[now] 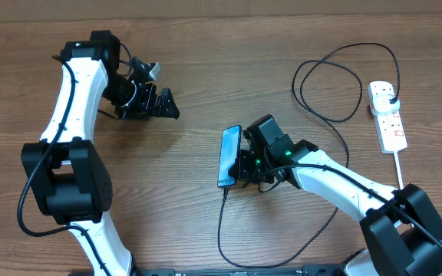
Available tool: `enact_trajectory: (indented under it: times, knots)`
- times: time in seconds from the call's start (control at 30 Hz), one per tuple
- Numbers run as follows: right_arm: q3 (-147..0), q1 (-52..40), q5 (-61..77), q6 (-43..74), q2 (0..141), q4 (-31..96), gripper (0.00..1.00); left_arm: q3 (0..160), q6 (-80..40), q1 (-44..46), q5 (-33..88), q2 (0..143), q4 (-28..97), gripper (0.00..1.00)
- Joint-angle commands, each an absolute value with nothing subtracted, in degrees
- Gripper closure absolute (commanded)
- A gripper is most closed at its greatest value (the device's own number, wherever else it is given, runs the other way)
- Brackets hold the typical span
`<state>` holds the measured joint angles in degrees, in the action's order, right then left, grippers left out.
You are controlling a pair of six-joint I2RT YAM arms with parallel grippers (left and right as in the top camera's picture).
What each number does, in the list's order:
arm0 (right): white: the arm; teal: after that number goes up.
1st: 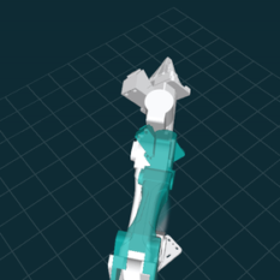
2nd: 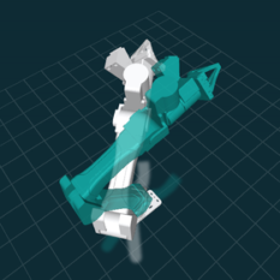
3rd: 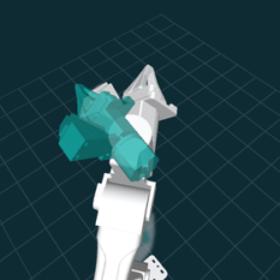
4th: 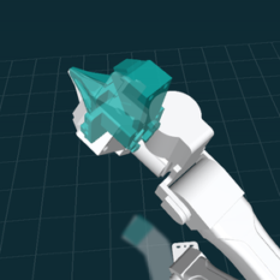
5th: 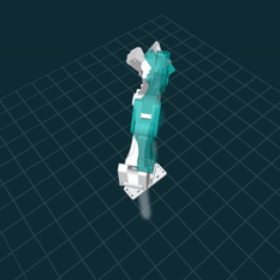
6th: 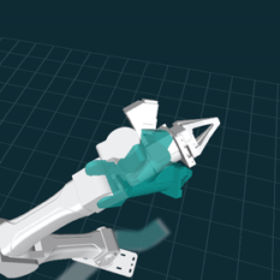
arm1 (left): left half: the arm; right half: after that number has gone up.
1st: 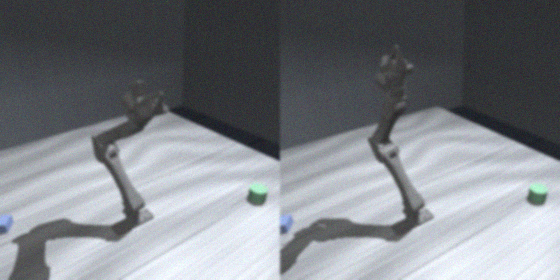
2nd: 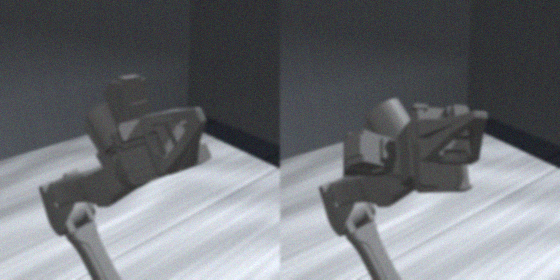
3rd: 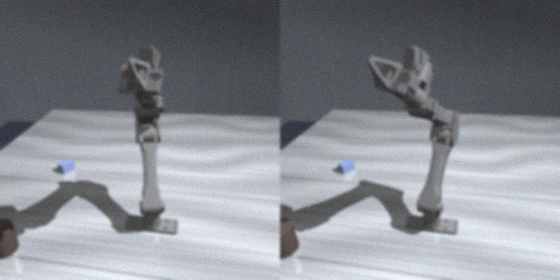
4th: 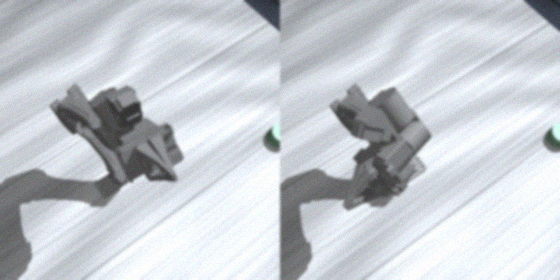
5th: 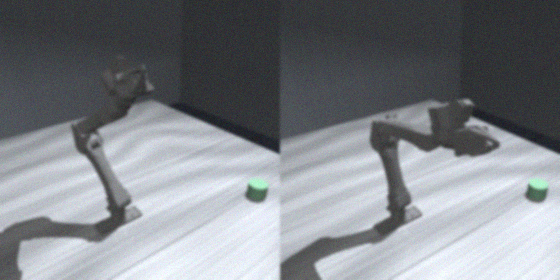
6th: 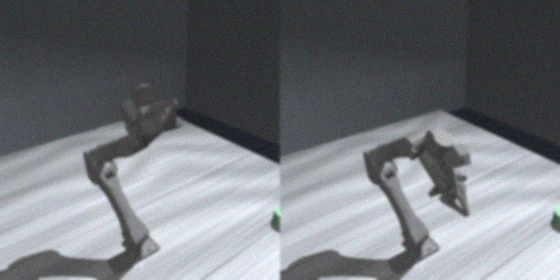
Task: Plug charger to phone and switch on socket
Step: 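Hold the phone on its edge on the table with the right gripper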
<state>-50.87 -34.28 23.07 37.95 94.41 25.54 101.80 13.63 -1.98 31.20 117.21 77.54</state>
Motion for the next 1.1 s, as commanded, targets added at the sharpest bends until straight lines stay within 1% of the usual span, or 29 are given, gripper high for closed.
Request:
enact_trajectory:
  times: [0.0, 1.07]
  knots:
    - [-50.85, -34.72, 22.46, 37.76, 94.0, 25.19, 0.96, 102.83, 13.26, -1.69, 31.05, 116.01, 77.45, 0.01]
    - [-50.85, -34.72, 21.34, 37.76, 94.0, 25.76, 0.96, 102.85, 13.26, -1.69, 31.05, 116.01, 77.45, 0.0]
